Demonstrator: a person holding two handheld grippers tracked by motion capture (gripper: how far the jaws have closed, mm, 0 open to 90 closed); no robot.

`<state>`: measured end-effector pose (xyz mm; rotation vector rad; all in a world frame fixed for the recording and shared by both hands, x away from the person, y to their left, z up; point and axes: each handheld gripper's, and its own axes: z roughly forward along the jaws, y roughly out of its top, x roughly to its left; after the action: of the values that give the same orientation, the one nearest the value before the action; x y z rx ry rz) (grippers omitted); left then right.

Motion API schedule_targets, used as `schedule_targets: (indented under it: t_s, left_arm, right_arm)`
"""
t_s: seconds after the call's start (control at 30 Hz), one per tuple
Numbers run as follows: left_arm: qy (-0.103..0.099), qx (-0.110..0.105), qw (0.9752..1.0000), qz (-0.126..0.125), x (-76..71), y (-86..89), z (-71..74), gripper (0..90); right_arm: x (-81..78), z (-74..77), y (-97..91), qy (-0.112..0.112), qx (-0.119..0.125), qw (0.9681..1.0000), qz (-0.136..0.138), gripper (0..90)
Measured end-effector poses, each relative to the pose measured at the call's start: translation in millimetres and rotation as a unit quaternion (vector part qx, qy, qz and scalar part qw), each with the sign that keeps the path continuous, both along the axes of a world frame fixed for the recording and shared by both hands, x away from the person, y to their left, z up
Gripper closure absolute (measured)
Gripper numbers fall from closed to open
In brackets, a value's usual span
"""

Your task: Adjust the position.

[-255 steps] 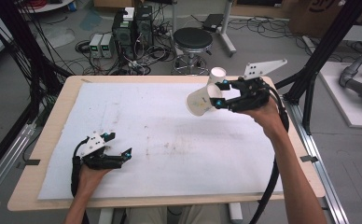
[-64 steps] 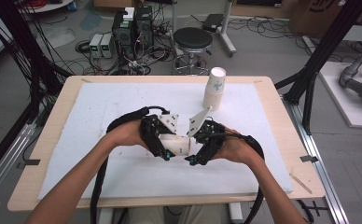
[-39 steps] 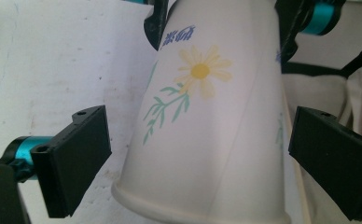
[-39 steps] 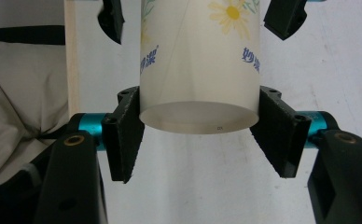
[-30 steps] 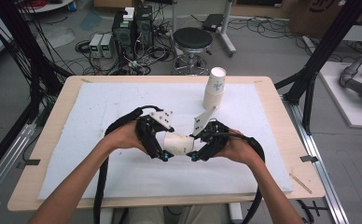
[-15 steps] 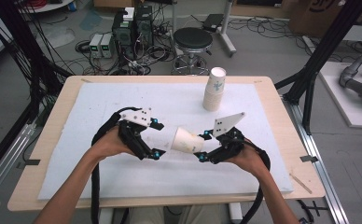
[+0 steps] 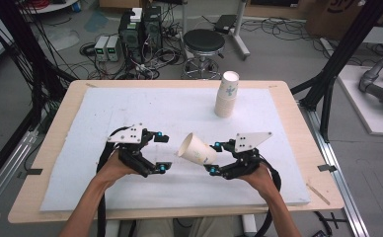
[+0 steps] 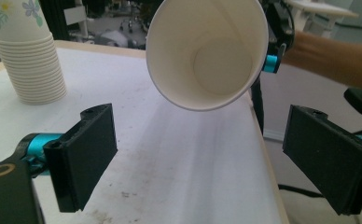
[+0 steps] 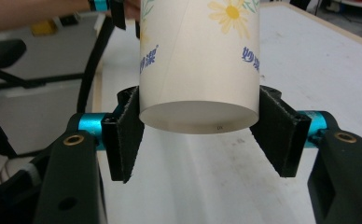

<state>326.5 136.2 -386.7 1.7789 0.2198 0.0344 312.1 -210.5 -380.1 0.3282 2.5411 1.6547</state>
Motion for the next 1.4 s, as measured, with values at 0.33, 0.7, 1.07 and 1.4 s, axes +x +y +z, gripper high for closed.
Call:
schedule_targets:
  t_s: [0.33, 0.7, 1.07, 1.4]
  left_arm:
    - [0.009, -0.080, 0.9967, -0.012, -3.2, -4.9, -18.5, 9.2]
    - [0.006, -0.089, 0.9956, -0.031, 1.3, -23.6, -10.2, 8.8]
    - [-0.001, -0.079, 0.9946, -0.068, 6.0, -56.4, 3.5, 8.7]
    - [-0.003, -0.074, 0.9943, -0.077, 7.4, -56.6, 3.7, 16.2]
  right_arm:
    - [-0.8, -11.8, 4.1, -0.004, 0.055, 0.9984, 0.015, 37.8]
    - [-0.6, -11.5, 5.1, -0.004, 0.066, 0.9973, 0.030, 37.8]
    - [-0.2, -12.3, 7.4, -0.007, 0.070, 0.9968, 0.038, 37.8]
    - [-0.2, -13.4, 9.8, -0.009, 0.067, 0.9965, 0.049, 37.9]
